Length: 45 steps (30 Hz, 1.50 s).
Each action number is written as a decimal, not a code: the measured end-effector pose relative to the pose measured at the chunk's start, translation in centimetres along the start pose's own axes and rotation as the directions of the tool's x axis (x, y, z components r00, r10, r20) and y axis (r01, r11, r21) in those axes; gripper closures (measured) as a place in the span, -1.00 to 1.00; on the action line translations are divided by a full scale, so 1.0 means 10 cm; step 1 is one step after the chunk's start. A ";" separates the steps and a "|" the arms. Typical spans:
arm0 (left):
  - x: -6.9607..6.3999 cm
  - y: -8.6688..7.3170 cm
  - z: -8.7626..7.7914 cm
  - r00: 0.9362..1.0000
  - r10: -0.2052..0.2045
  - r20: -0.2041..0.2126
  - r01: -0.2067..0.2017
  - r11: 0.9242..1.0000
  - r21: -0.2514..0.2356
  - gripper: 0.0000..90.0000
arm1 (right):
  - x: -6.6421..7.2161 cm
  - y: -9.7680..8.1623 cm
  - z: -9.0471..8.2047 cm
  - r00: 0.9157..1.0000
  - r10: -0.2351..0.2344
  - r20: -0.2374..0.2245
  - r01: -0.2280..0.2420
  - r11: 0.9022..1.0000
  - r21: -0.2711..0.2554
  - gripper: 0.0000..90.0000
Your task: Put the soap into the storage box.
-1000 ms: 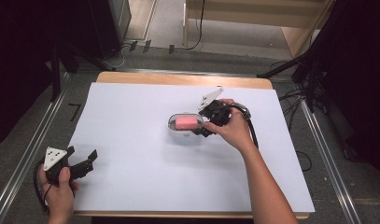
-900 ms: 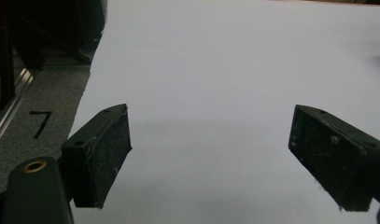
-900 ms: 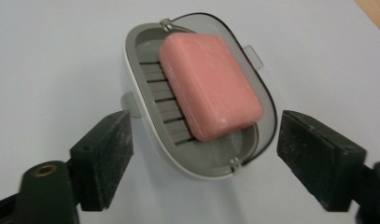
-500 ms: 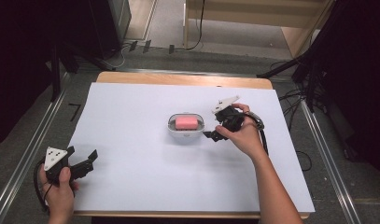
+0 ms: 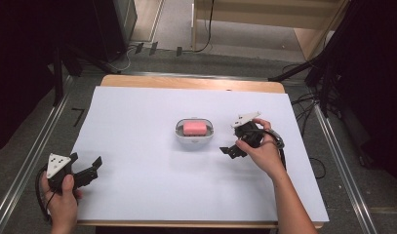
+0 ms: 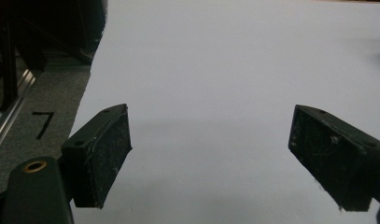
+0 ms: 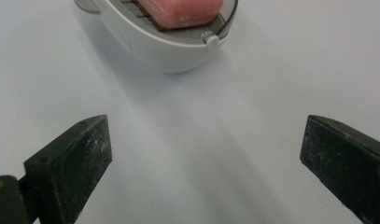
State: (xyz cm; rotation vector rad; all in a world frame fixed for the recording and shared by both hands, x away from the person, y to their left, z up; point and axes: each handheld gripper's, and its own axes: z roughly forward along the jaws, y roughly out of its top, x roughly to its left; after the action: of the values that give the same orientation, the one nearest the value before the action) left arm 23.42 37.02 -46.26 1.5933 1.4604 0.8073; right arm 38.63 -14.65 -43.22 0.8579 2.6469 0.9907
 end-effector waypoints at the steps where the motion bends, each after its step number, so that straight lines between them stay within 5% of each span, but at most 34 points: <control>1: 0.00 0.00 0.00 1.000 0.001 0.001 -0.001 1.000 0.001 -0.70 | -0.01 -0.05 0.00 1.000 0.006 0.000 -0.006 1.000 -0.006 -0.95; 27: -0.01 0.00 0.00 1.000 0.003 -0.005 -0.003 1.000 0.001 -0.70 | -0.05 -0.60 -0.19 0.995 0.098 0.013 -0.097 0.994 -0.041 -0.95; 45: -0.01 0.00 0.00 1.000 0.005 -0.007 -0.005 1.000 0.004 -0.70 | -0.07 -0.96 -0.40 0.984 0.174 0.047 -0.169 0.981 -0.091 -0.94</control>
State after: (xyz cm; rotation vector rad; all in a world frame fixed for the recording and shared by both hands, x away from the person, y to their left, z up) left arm 23.41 36.95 -46.24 1.5989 1.4648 0.8140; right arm 33.38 -23.04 -46.49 1.0918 2.4975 1.0956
